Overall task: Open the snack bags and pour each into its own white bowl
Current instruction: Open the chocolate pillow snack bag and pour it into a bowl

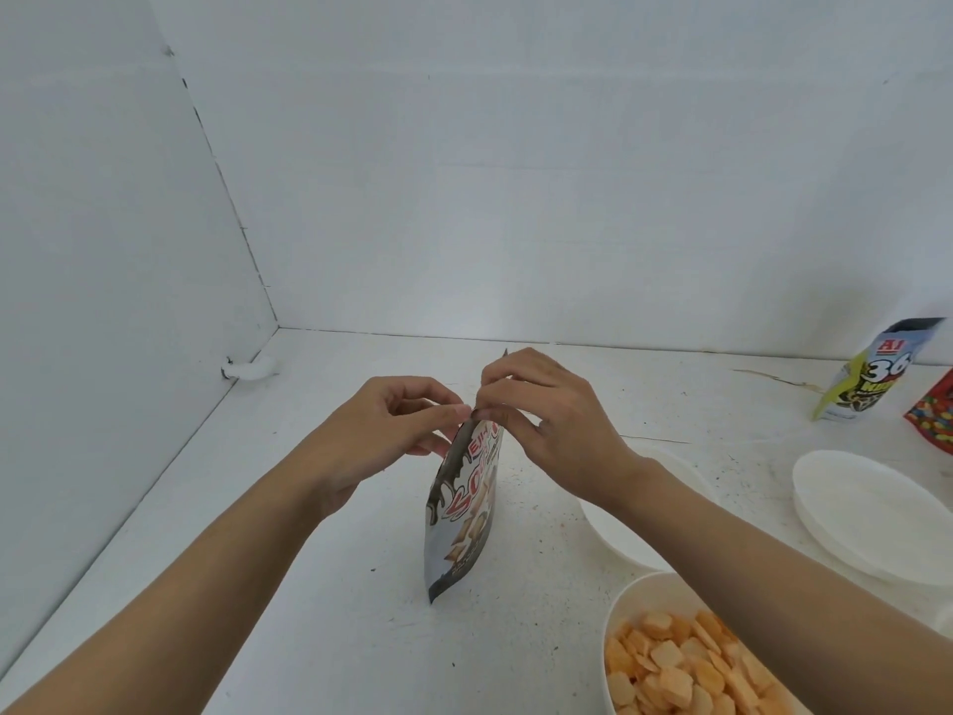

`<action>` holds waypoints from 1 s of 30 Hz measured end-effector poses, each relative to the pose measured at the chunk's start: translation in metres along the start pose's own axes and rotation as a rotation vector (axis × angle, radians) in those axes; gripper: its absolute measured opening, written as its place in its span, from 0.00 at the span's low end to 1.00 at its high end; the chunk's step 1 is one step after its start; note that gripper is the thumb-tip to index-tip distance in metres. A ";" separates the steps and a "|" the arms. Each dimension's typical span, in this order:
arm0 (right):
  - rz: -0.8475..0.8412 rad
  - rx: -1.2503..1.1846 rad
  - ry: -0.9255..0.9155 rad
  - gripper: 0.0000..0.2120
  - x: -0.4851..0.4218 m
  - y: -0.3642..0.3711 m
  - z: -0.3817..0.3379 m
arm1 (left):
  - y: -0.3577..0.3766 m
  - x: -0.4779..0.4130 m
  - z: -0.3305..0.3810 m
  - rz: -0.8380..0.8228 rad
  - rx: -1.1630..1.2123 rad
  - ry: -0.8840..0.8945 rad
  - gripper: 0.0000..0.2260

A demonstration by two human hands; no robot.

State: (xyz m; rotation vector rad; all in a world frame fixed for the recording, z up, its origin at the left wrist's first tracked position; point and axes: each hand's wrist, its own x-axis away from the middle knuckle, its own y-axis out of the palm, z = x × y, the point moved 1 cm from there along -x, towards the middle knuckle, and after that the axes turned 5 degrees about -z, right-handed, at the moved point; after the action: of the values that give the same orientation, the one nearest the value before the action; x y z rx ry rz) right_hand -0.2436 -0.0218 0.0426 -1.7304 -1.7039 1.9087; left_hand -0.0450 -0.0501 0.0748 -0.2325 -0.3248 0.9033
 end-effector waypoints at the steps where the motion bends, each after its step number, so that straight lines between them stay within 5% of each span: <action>1: 0.026 -0.016 0.002 0.02 0.000 0.002 -0.001 | 0.000 -0.001 0.000 0.002 0.009 -0.006 0.10; 19: 0.096 -0.264 0.145 0.08 0.012 0.009 -0.003 | -0.007 -0.003 -0.009 -0.115 0.288 -0.136 0.10; 30: -0.120 -0.687 0.561 0.06 0.008 0.010 -0.008 | -0.011 -0.002 -0.003 -0.123 0.194 -0.136 0.15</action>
State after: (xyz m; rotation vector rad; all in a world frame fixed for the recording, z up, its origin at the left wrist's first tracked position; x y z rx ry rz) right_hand -0.2354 -0.0154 0.0315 -2.0104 -2.2533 0.6823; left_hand -0.0375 -0.0584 0.0753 0.0283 -0.3709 0.8241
